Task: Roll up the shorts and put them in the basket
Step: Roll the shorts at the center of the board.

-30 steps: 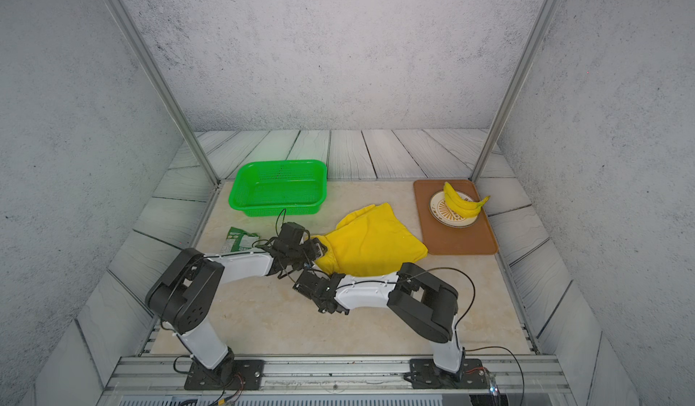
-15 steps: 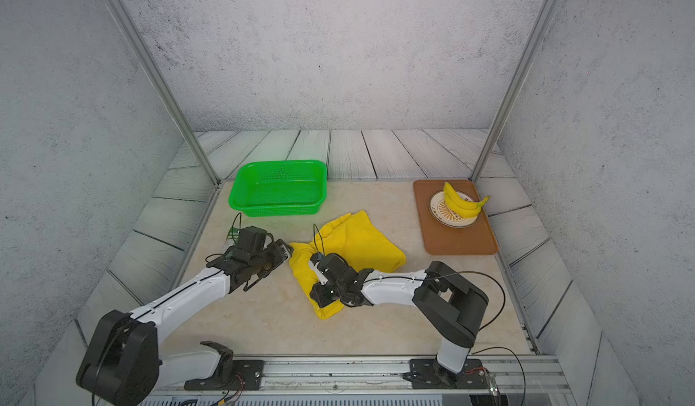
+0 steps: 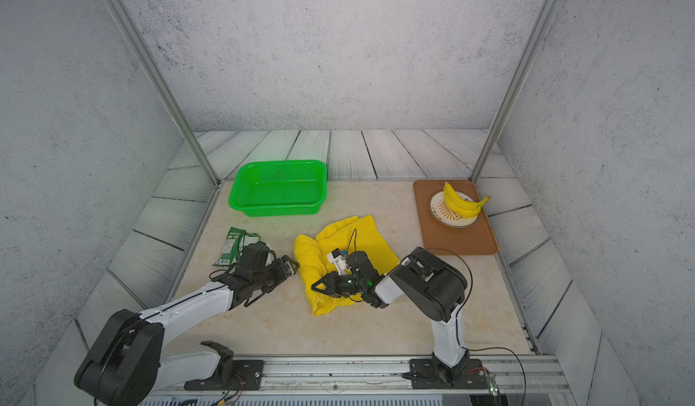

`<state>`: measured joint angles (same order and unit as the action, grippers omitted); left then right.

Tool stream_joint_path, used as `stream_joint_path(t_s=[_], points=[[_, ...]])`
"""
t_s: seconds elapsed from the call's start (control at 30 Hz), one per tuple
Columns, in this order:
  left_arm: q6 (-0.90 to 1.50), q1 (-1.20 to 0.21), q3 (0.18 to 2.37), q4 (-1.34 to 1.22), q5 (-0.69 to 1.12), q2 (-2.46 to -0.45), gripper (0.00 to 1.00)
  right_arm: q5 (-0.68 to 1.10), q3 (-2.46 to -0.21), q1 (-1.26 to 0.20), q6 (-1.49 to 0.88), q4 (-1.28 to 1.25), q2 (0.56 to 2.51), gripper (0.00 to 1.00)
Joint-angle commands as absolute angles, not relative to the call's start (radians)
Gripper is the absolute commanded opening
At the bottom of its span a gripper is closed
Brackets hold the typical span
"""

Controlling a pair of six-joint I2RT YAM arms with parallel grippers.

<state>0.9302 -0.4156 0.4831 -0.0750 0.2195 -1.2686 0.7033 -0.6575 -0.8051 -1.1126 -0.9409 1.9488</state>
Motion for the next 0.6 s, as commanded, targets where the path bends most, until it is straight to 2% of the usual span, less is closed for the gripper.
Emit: stream_joint_path(t_s=[0.0,0.1,0.2,0.27,0.33,0.43,0.5,0.57], points=[[0.931,-0.426,0.495,-0.223,0.251,-1.329,0.82,0.742,-0.63,-0.795,-1.217,-1.044,1.998,0.12],[0.931,-0.428,0.526,-0.243,0.257,-1.422,0.81,0.742,-0.626,-0.789,-1.196,-1.016,2.006,0.13],[0.942,-0.431,0.552,-0.288,0.285,-1.531,0.74,0.745,-0.632,-0.787,-1.149,-0.932,1.989,0.17],[0.957,-0.432,0.567,-0.318,0.315,-1.596,0.61,0.741,-0.64,-0.788,-1.096,-0.837,1.956,0.22],[0.979,-0.433,0.569,-0.362,0.331,-1.642,0.4,0.724,-0.651,-0.786,-1.028,-0.708,1.907,0.29],[0.986,-0.432,0.569,-0.372,0.331,-1.657,0.15,0.663,-0.692,-0.786,-0.882,-0.412,1.816,0.41],[0.975,-0.432,0.575,-0.344,0.322,-1.642,0.07,0.586,-0.735,-0.786,-0.779,-0.198,1.746,0.47],[0.964,-0.437,0.581,-0.306,0.307,-1.62,0.04,0.459,-0.805,-0.793,-0.67,0.057,1.68,0.5]])
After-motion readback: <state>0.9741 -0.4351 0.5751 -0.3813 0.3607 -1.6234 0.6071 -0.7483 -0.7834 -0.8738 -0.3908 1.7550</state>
